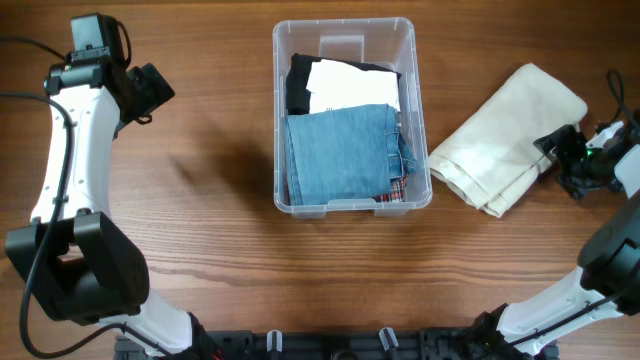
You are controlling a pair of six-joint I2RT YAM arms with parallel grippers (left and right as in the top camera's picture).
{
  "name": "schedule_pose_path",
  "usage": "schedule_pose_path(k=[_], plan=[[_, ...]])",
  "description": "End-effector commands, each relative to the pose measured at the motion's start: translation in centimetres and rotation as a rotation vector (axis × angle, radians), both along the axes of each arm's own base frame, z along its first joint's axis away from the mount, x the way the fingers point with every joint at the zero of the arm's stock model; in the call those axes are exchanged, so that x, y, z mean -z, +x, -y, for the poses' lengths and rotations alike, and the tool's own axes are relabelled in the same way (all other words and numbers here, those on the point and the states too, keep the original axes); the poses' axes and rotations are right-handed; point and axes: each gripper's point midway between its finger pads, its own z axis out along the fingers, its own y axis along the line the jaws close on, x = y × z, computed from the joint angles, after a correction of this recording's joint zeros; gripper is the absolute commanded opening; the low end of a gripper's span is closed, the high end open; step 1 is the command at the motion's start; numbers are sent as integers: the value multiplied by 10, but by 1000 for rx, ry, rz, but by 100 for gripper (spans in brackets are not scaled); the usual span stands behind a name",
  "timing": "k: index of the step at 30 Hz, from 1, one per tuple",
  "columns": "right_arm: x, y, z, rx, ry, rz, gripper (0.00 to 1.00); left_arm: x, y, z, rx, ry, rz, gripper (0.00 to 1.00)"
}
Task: Pack container
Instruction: 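Grasp the cream sweater's edge with the right gripper and lift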
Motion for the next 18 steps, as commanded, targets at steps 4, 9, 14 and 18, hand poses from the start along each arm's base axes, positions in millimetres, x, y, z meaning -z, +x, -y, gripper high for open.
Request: schedule_pose_path(k=[4, 9, 14, 18], plan=[[23, 1, -21, -38, 90, -19, 36, 4, -2, -2, -22, -12, -8, 100], [23, 0, -22, -38, 92, -22, 4, 4, -2, -2, -22, -12, -8, 100], [16, 6, -27, -52, 127, 16, 4, 4, -2, -2, -22, -12, -8, 100], [-24, 25, -34, -112, 149, 154, 4, 4, -2, -2, -22, -12, -8, 100]])
